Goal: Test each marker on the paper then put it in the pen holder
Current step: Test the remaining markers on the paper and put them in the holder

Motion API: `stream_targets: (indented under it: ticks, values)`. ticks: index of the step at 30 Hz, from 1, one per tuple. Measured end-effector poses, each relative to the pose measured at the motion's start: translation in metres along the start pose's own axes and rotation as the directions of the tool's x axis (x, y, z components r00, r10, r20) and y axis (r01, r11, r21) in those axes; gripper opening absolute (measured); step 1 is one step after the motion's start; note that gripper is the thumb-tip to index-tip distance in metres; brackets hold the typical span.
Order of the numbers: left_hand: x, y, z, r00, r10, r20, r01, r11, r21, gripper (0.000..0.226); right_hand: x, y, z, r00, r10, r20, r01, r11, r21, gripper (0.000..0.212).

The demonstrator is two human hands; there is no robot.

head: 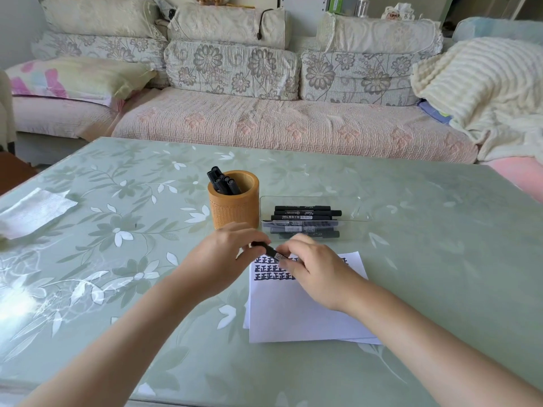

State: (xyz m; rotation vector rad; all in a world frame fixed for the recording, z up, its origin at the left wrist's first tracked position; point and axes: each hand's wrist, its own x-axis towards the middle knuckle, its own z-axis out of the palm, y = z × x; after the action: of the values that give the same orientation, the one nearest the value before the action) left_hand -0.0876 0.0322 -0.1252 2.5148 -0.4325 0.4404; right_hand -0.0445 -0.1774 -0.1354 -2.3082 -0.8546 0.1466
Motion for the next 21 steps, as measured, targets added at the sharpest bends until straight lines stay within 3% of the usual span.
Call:
stream_targets:
  ticks: [5, 11, 16, 21]
  values:
    - [0.008, -0.016, -0.005, 0.982, -0.08, -0.168, 0.085, 0.996, 0.021, 0.011, 0.003, 0.005, -0.008, 0.99, 0.034, -0.135, -0.028, 0.999, 0.045, 0.02]
    - [0.014, -0.04, -0.018, 0.898, -0.306, -0.317, 0.32, 0.947, -0.008, 0.009, 0.021, -0.003, -0.022, 0.942, 0.169, -0.292, -0.066, 0.941, 0.331, 0.008]
    - [0.016, -0.052, -0.012, 0.806, -0.505, -0.308, 0.487, 0.862, -0.139, 0.041, 0.077, -0.035, -0.044, 0.886, 0.145, -0.44, 0.02, 0.937, 0.349, 0.006]
    - [0.027, -0.06, -0.009, 0.792, -0.564, -0.233, 0.509, 0.821, -0.257, 0.082, 0.14, -0.061, -0.052, 0.869, 0.049, -0.493, 0.069, 0.974, 0.218, 0.012]
